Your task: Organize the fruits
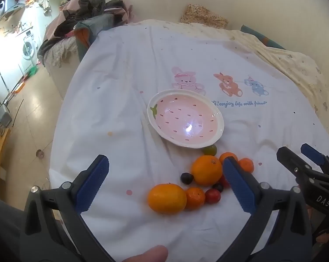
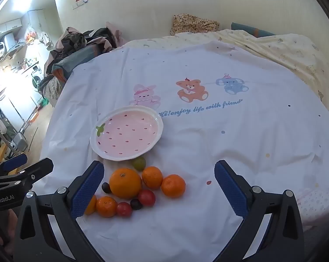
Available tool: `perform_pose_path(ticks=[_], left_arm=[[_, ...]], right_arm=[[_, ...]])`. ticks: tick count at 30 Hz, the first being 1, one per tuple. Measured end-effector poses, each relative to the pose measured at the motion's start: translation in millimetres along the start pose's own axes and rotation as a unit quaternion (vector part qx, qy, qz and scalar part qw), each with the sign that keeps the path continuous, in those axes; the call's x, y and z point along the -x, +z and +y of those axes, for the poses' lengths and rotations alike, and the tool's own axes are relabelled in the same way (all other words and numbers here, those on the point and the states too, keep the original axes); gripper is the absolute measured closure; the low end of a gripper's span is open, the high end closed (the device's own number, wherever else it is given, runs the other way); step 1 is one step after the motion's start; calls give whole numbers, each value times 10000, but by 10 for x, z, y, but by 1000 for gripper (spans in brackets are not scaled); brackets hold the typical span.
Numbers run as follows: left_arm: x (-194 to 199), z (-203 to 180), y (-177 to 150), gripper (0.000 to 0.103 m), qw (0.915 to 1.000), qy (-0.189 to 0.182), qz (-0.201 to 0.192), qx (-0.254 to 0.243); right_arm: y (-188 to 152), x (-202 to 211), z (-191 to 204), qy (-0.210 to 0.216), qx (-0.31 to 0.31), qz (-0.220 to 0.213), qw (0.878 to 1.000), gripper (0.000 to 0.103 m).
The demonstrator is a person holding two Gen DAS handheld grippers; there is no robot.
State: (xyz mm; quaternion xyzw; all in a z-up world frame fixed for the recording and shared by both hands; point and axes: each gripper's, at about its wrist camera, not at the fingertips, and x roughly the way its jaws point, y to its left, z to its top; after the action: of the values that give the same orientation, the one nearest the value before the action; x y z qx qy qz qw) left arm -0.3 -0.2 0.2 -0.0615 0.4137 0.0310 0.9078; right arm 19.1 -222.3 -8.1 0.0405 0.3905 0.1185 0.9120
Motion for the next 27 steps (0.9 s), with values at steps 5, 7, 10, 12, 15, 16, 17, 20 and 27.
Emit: perform_pose_path(ticks=[5, 7, 10, 12, 15, 16, 17, 20, 27], left_arm=[[0, 1, 1, 0, 10000, -6, 32, 9], [8, 7, 5, 0, 10000, -10, 18, 21], [23, 34, -7, 0, 10000, -16, 13, 40], [23, 30, -1, 0, 10000, -20, 18, 38], [20, 25, 0, 0, 10000, -11, 23, 39], [20, 28, 2, 0, 10000, -10, 28, 36], [23, 34, 3, 0, 10000, -5, 35, 40], [16, 39, -2, 0, 10000, -9, 26, 72], [14, 44, -5, 0, 10000, -15, 43, 71]], right_arm=[[3, -18, -6, -8, 8, -20, 10000, 0], [15, -19, -17, 38, -5, 7, 10000, 0], [-25, -34, 3, 74, -23, -2, 10000, 0], [-34, -30, 14, 73, -7, -4, 10000, 0], [-49, -18, 29, 65, 2, -4, 10000, 0], [-55, -11, 36, 61, 7, -7, 10000, 0], [-42, -11, 26, 57, 3, 0, 10000, 0], [-14, -18, 5, 56, -6, 20, 10000, 0], [-16, -16, 12, 54, -6, 22, 10000, 0]])
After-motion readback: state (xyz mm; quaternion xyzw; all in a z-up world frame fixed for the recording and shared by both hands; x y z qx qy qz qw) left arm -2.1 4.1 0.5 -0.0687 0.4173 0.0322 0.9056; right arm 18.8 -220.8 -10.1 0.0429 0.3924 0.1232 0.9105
